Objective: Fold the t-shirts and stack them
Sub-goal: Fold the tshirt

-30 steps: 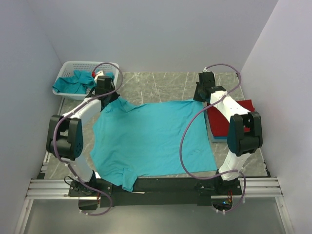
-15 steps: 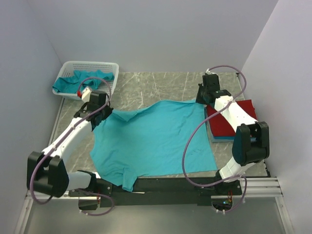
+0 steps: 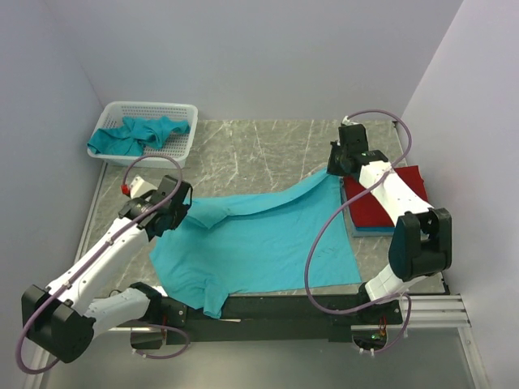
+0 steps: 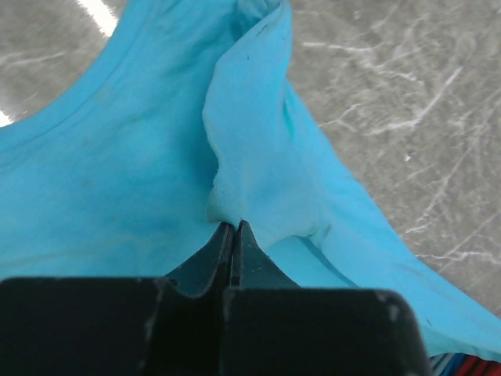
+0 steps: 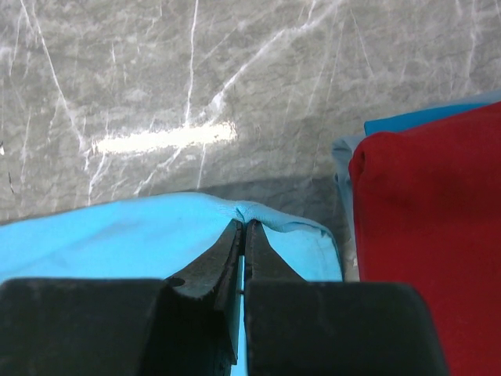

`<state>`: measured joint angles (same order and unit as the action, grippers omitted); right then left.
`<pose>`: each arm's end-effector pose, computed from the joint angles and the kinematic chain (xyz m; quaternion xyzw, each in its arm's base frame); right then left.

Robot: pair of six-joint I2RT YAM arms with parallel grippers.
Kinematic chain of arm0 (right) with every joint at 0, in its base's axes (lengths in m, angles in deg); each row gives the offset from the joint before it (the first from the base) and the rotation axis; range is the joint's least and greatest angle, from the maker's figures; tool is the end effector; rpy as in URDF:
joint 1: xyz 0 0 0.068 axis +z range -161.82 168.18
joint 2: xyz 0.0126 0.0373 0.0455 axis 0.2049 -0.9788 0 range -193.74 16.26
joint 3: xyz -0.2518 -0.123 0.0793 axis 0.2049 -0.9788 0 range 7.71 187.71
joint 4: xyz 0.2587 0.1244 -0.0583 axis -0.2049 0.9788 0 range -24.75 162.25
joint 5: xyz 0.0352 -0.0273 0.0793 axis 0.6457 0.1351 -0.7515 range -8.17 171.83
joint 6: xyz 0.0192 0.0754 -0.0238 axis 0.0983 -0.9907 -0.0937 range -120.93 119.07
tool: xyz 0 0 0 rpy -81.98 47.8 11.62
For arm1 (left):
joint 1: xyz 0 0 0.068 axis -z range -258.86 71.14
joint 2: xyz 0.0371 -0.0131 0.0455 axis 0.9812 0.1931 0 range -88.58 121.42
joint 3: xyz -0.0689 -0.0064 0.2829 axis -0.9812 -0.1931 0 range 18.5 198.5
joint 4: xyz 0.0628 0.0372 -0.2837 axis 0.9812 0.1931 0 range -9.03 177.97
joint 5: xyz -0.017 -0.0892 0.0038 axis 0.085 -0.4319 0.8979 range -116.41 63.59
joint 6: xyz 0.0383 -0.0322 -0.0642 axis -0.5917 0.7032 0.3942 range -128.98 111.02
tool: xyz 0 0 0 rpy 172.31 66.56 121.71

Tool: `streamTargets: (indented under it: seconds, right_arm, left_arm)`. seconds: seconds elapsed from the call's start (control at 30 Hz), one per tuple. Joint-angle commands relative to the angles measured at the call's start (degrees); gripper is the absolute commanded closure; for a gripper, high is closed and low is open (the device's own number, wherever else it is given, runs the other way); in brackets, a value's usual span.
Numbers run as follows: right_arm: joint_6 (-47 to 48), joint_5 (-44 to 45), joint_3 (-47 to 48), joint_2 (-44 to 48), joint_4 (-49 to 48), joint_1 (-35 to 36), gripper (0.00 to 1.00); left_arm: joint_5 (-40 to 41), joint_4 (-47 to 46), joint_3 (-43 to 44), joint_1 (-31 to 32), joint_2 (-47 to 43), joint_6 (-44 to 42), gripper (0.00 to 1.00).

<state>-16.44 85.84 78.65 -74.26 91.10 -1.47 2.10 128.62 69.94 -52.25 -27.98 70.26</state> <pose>0.4006 0.0681 0.2569 0.0548 0.9232 0.0532 0.3766 0.2295 -0.0775 0.2611 -0.4748 0.8014 -0.0786 0.3551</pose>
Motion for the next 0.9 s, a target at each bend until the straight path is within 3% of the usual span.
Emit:
streamTargets:
  seconds: [0.0, 0.37, 0.87]
  right_arm:
    - [0.74, 0.20, 0.96, 3.16, 1.31, -0.42, 1.00]
    - [1.18, 1.18, -0.36, 5.71, 3.25, -0.42, 1.00]
    - [0.48, 2.92, -5.36, 7.46, 4.56, -0.33, 0.98]
  left_arm:
    - [3.22, 8.76, 0.76, 1.86, -2.24, 8.03, 1.00]
    - [1.72, 17.38, 0.15, 6.08, -9.44, 14.45, 0.99]
    - [-3.46, 10.97, -8.63, 6.26, -10.59, 11.46, 0.99]
